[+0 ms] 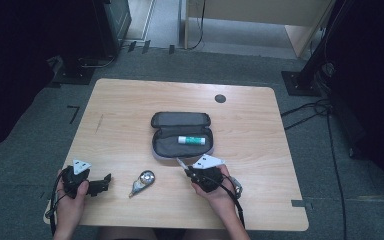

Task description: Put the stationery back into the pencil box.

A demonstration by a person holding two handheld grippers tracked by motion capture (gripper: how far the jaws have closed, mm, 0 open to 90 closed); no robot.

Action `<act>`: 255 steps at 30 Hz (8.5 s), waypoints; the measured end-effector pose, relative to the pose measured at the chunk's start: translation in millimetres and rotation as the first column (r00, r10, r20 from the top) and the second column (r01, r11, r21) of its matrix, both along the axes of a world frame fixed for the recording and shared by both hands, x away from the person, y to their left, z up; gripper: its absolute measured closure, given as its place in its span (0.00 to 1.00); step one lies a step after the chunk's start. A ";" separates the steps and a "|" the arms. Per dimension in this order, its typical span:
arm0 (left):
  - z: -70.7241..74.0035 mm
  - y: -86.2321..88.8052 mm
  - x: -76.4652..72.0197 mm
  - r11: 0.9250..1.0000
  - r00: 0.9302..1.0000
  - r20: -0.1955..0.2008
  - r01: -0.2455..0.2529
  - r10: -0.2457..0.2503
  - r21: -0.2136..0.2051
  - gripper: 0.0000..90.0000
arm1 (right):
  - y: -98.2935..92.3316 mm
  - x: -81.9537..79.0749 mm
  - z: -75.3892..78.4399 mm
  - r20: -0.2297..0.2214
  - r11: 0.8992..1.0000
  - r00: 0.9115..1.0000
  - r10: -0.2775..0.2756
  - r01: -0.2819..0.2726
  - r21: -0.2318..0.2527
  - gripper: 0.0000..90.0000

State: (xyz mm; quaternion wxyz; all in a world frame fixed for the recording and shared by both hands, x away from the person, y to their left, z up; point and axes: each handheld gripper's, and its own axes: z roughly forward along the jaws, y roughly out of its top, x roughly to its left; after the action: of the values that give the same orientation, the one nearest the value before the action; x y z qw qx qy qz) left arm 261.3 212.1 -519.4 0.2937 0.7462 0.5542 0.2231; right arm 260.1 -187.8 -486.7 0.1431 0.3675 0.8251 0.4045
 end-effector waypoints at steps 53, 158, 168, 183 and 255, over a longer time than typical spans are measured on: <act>-0.1 0.1 0.0 1.000 1.000 0.001 0.000 0.000 0.001 0.00 | 14.9 101.6 60.0 0.077 0.998 0.997 -0.008 0.003 0.057 0.89; 3.6 -14.0 -15.1 0.982 0.980 0.055 0.190 -0.191 0.025 0.16 | 113.7 9.2 -24.1 -0.049 0.997 0.999 -0.003 0.007 0.075 0.70; 3.9 -15.6 -16.9 0.976 0.974 0.071 0.214 -0.215 0.023 0.16 | 102.5 0.6 -25.0 -0.049 0.996 0.999 -0.019 0.023 0.084 0.71; 2.3 -20.2 -16.3 0.970 0.967 0.071 0.244 -0.244 0.010 0.17 | 98.2 -2.5 -21.7 -0.097 0.985 0.995 -0.019 0.035 0.167 0.53; 1.2 -15.2 -9.8 0.970 0.971 0.023 0.238 -0.237 -0.041 0.10 | 121.9 -3.5 -31.4 -0.020 0.999 1.000 0.018 -0.019 -0.048 0.47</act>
State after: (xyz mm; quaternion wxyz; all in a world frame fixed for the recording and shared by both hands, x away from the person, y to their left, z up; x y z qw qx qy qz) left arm 251.5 197.0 -518.2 0.3395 0.7986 0.4630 0.1807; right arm 256.6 -65.9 -518.1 0.1399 0.3601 0.8394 0.3823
